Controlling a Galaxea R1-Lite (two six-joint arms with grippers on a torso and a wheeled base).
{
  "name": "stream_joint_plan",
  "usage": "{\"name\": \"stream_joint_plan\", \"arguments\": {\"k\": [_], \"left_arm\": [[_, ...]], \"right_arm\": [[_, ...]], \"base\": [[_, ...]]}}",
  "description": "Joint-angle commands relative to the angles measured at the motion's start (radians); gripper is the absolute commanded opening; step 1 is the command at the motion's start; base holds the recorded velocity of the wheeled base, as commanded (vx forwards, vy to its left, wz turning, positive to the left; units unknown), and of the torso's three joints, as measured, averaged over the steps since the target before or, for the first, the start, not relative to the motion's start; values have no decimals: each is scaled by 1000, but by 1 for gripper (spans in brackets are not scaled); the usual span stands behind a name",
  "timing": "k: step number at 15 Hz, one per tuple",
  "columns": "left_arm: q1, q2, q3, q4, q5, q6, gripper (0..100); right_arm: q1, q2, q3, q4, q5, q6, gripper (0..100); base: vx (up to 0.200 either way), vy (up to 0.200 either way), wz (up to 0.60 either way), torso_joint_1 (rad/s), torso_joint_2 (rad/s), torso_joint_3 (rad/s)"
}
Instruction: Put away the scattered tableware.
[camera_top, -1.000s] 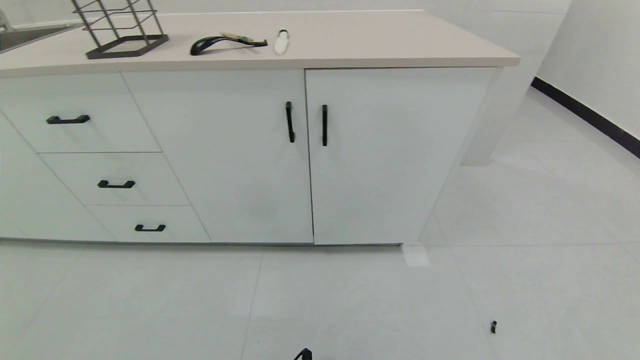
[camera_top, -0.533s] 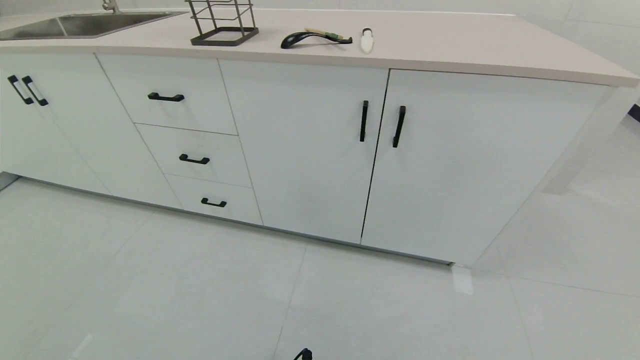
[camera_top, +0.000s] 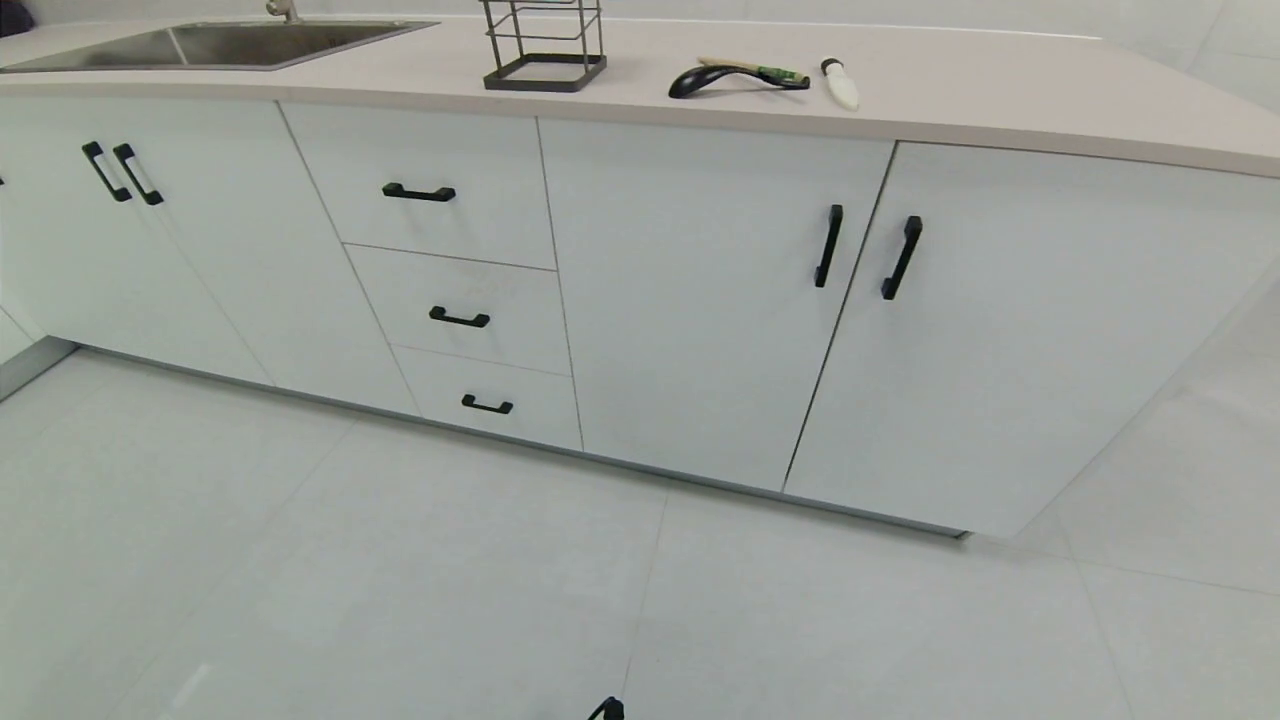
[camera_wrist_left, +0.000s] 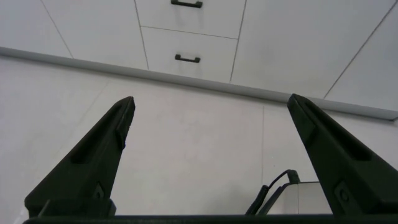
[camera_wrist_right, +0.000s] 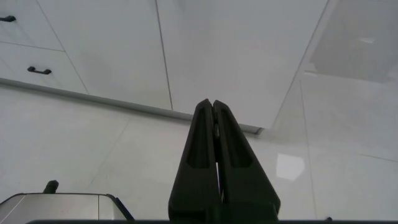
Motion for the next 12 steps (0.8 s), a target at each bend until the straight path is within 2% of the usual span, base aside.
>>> {"name": "stream_joint_plan", "arguments": {"k": [1, 7, 12], "left_arm": [[1, 0, 0, 0, 0, -1, 100], [1, 0, 0, 0, 1, -1, 100], [1, 0, 0, 0, 0, -1, 100]], "right_arm": [[0, 2, 0, 0, 0, 0, 0], [0, 2, 0, 0, 0, 0, 0], [0, 2, 0, 0, 0, 0, 0]], "base": [[200, 0, 0, -2, 2, 2], [200, 0, 0, 4, 2, 2], [200, 200, 0, 1, 0, 1]]}}
